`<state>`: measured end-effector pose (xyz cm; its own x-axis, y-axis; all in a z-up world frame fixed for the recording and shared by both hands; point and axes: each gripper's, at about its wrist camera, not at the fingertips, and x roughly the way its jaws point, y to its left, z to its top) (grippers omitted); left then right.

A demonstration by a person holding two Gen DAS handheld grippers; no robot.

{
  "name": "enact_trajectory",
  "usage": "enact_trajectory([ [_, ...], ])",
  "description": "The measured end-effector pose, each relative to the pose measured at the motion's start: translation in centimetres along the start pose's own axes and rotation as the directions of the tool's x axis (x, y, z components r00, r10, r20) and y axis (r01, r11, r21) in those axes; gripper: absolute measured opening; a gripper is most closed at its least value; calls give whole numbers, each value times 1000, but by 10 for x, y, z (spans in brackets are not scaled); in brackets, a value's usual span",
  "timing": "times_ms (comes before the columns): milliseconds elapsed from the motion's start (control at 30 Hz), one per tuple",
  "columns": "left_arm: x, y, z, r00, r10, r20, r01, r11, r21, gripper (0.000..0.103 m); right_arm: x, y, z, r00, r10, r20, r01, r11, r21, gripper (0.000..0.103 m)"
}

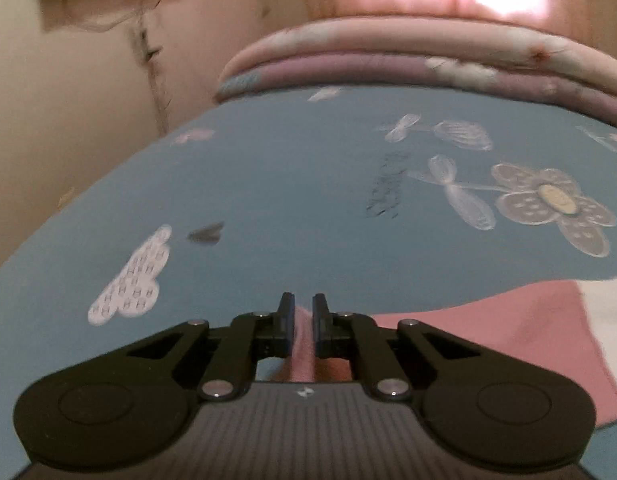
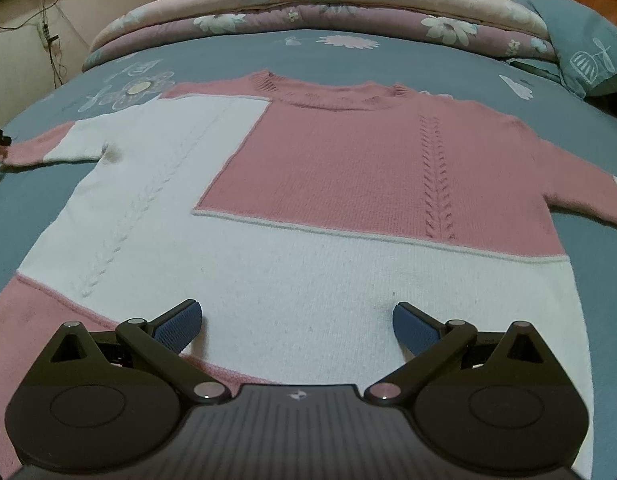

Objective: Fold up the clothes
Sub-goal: 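Open the left gripper and release the pink cuff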

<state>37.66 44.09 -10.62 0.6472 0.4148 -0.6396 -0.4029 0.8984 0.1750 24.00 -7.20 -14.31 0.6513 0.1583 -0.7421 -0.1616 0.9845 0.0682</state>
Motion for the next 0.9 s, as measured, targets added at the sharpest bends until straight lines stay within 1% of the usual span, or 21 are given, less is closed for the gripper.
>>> enact_trajectory([
  [33,2,2,-1,1000,23,-19,-23,1000,-12,12,0,-1,0,1000,3,-1,-3,1000,-1,103],
  [67,4,3,-2,998,44,-39,-45,999,-23,15,-1,-1,0,1000,5,-1,-5,1000,3,103],
  [100,3,7,-2,997,52,-50,-54,997,-49,17,-1,-2,1,1000,8,-1,-8,1000,8,103],
  [133,-4,7,-3,999,20,-27,-22,997,-76,17,-1,-2,1,1000,8,1,-8,1000,10,103],
  [167,-12,7,-3,1000,-15,1,16,995,-103,20,0,-2,1,1000,7,2,-7,1000,10,103],
  [200,-20,8,-3,998,-50,30,54,990,-128,32,0,-2,1,1000,6,3,-6,1000,11,103],
  [233,-28,5,-2,988,-144,52,150,977,-152,41,1,-1,1,1000,2,4,-2,1000,7,103],
  [267,-34,1,0,966,-253,61,260,951,-169,56,1,0,0,1000,-4,5,4,1000,2,103],
  [300,-37,-5,2,932,-358,60,363,913,-184,61,1,2,0,1000,-9,5,9,1000,-2,103],
  [333,-38,-12,3,887,-459,54,459,864,-205,61,2,2,0,1000,-14,4,14,1000,-3,103],
  [367,-37,-18,4,840,-541,53,537,811,-233,61,1,3,0,1000,-15,3,15,1000,-1,103],
  [400,-36,-27,4,797,-602,49,592,763,-260,62,1,3,0,1000,-15,3,15,1000,1,103],
  [433,-31,-34,4,765,-643,33,625,729,-279,62,1,3,1,1000,-14,2,14,1000,5,103],
  [467,-26,-42,4,741,-672,13,643,704,-302,62,0,2,1,1000,-12,1,12,1000,7,103],
  [500,-17,-50,2,722,-691,-16,650,687,-323,62,0,2,1,1000,-9,0,9,1000,10,103],
  [533,-11,-56,-1,721,-692,-43,642,689,-337,62,-1,1,1,1000,-7,0,7,1000,12,103],
  [633,7,-61,-8,731,-676,-92,601,703,-380,61,-1,0,0,1000,-1,2,1,1000,14,103],
  [667,8,-55,-9,737,-671,-82,596,702,-390,64,-2,-1,0,1000,2,3,-2,1000,14,103],
  [733,9,-40,-11,749,-661,-54,587,699,-409,64,-2,-2,0,1000,9,5,-9,1000,15,103],
  [833,14,-4,-16,793,-607,-46,528,723,-446,64,-2,-5,-1,1000,20,13,-20,1000,21,103],
  [900,15,23,-22,819,-573,-27,488,721,-493,64,-2,-6,-2,1000,24,20,-24,999,23,103],
])
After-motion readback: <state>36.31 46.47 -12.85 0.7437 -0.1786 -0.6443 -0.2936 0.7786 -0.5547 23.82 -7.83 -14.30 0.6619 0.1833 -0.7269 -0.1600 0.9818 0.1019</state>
